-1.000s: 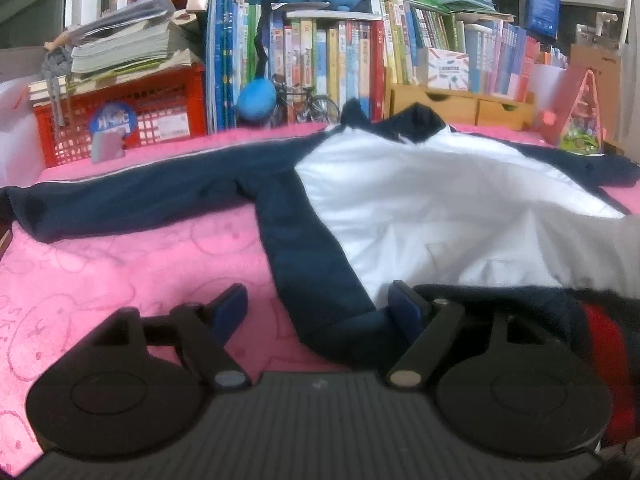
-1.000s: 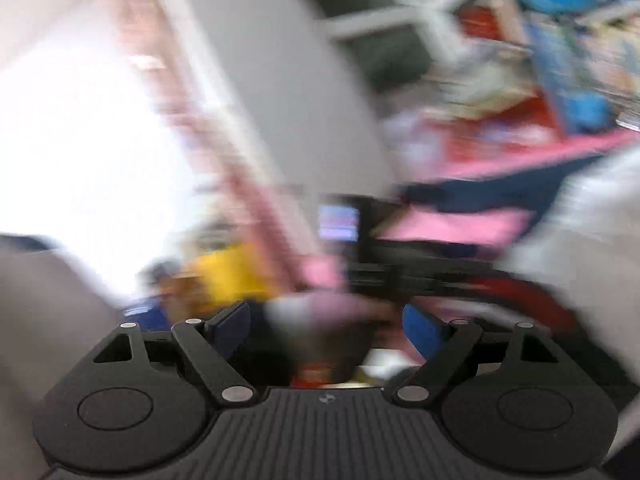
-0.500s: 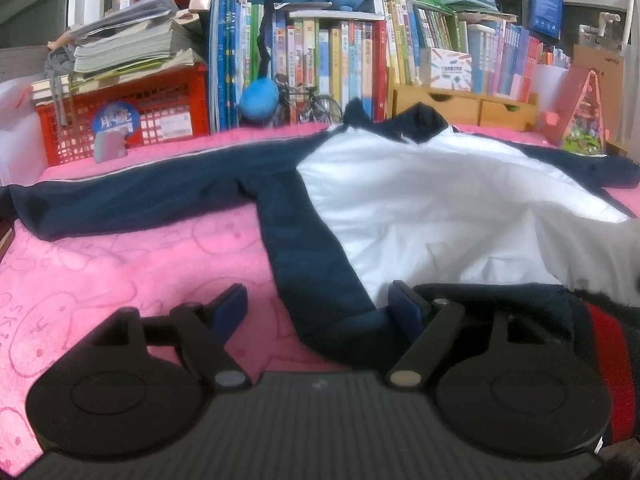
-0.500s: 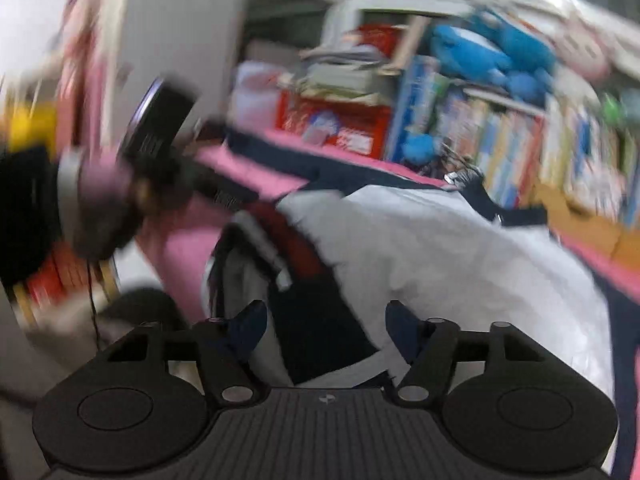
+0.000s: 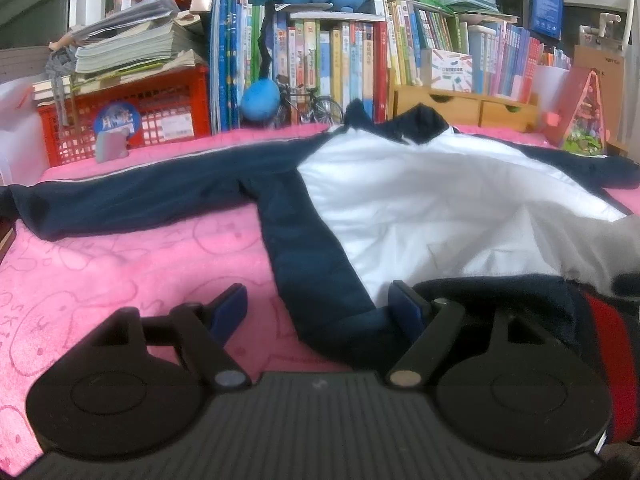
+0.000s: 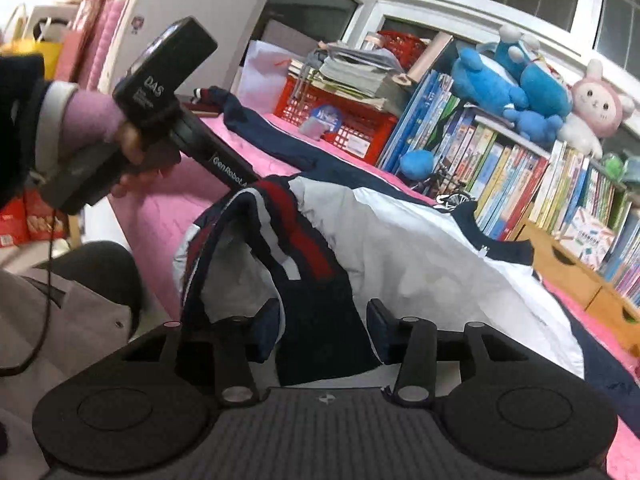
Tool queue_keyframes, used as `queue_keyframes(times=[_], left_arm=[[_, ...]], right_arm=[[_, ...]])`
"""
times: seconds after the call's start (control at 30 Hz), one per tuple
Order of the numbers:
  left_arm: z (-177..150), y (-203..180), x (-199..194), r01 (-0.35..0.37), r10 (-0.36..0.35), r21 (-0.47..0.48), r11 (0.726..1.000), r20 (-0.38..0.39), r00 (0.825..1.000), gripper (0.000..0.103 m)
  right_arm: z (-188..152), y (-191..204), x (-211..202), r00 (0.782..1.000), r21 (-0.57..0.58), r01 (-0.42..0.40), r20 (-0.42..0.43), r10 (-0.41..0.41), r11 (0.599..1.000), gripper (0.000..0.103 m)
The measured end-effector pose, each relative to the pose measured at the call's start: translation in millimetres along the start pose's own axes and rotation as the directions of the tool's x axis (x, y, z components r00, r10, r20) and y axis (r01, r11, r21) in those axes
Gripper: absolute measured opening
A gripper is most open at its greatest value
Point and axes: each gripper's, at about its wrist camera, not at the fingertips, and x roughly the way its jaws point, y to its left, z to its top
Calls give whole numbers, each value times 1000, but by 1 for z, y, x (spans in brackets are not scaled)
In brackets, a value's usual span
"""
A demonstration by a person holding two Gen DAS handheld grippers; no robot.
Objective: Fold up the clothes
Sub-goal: 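Press the folded side flat onto the jacket body with the right tool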
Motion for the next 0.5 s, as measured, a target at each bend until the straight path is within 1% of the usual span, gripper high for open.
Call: queue_keyframes(times=[0.07,0.13,0.23,0.37,0.47,0.5], left_arm=[[0,0,0,0,0,1,1000,-1,1000,79],[1,0,0,-1,1,0,1000,-2,1000,79],[2,-1,0,-3,3,-2,1000,-3,1000,79],[1,-2,0,-5,5,-2,1000,-2,1000,79],[0,-3,0,-7,7,-4,1000,1,1000,79],[0,-3,0,-7,7,-6,1000,2,1000,79]], right_arm=[[3,2,-3,1000,6,2,17,-2,1000,47],[3,0,-5,1000,8,6,28,-6,1000,52],[-4,-2,-5,1000,10,11,3,-11,1000,53],[-21,-2,-25,999,-64,26,-21,-27,998,58],[-41,2,-37,994,-154,73,-65,-84,985,71],[-48,4,-40,991,-192,97,-77,-113,977,77]])
